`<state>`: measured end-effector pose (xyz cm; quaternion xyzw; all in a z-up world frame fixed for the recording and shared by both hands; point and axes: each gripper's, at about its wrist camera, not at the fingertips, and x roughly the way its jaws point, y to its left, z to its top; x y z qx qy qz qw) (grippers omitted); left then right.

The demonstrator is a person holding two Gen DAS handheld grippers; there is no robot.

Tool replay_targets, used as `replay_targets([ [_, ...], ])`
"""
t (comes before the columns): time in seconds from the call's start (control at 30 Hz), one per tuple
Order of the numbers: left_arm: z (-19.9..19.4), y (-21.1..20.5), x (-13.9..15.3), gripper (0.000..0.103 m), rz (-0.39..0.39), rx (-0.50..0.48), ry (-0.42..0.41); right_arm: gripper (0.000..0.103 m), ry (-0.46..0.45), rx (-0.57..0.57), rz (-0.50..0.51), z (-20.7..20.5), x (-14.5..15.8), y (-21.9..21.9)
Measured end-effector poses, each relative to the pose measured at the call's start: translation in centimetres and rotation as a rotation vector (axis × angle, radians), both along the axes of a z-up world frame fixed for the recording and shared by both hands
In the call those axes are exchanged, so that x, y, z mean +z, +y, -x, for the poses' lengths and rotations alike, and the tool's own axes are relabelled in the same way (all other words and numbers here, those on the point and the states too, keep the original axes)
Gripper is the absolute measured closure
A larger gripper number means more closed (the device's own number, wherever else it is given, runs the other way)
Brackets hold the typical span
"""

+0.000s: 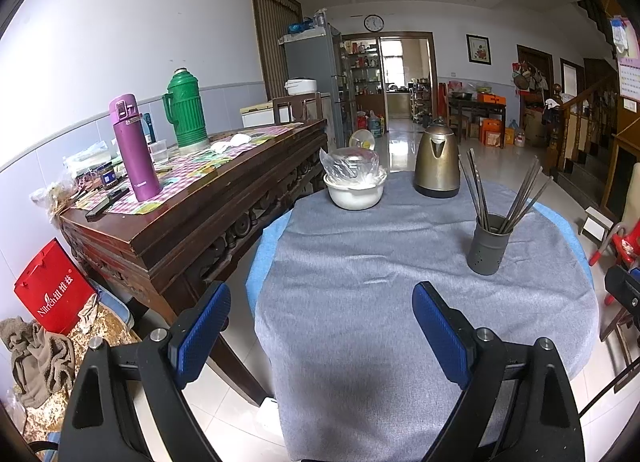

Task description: Organize utensils

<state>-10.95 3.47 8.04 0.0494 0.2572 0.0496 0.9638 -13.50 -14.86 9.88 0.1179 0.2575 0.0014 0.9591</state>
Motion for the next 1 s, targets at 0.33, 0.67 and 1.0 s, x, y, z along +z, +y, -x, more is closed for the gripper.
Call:
replay_targets([
  [0.33, 0.10, 0.06, -0.08, 0.011, -0.001, 0.007, -0.002, 0.034, -0.003, 0.001, 0.005, 0.01, -0.18, 0.16],
  [0.67, 0.08, 0.16, -0.10, 0.011, 0.003, 0.006, -0.001, 0.034, -0.008, -0.001, 0.013, 0.02, -0.26, 0.49],
  [1.0, -0.02, 0.52, -0.16, 0.011, 0.009, 0.012, 0.002, 0.034, -0.016, -0.002, 0.027, 0.17, -0.13, 0.58],
])
